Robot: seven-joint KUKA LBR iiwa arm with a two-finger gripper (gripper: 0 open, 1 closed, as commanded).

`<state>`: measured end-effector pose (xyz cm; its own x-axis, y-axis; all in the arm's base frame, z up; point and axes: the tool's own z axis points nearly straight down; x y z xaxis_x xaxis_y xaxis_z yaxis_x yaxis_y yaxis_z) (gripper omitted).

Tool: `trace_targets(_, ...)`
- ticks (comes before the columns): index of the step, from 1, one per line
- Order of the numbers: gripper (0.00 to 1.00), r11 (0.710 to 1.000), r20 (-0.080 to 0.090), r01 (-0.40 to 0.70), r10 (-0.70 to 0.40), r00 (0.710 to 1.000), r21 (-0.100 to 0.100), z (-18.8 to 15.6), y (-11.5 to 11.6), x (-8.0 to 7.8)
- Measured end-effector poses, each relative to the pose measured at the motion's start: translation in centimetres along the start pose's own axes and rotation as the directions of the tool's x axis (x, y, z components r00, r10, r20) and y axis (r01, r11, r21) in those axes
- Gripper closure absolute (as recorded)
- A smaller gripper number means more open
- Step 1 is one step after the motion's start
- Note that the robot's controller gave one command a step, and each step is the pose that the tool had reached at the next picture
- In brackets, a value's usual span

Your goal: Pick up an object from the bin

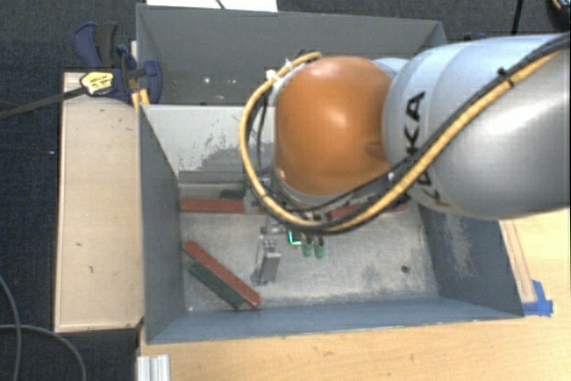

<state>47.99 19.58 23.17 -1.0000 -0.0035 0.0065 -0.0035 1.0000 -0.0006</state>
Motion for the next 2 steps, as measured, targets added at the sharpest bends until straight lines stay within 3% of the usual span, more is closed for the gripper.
trace_targets(1,0.00,0.996,0.001,-0.084,0.084,0.996,0.000,16.50,0.30,-0.25)
trace_targets(2,1.00,0.996,0.014,-0.092,0.092,0.996,-0.003,15.87,0.19,-0.71)
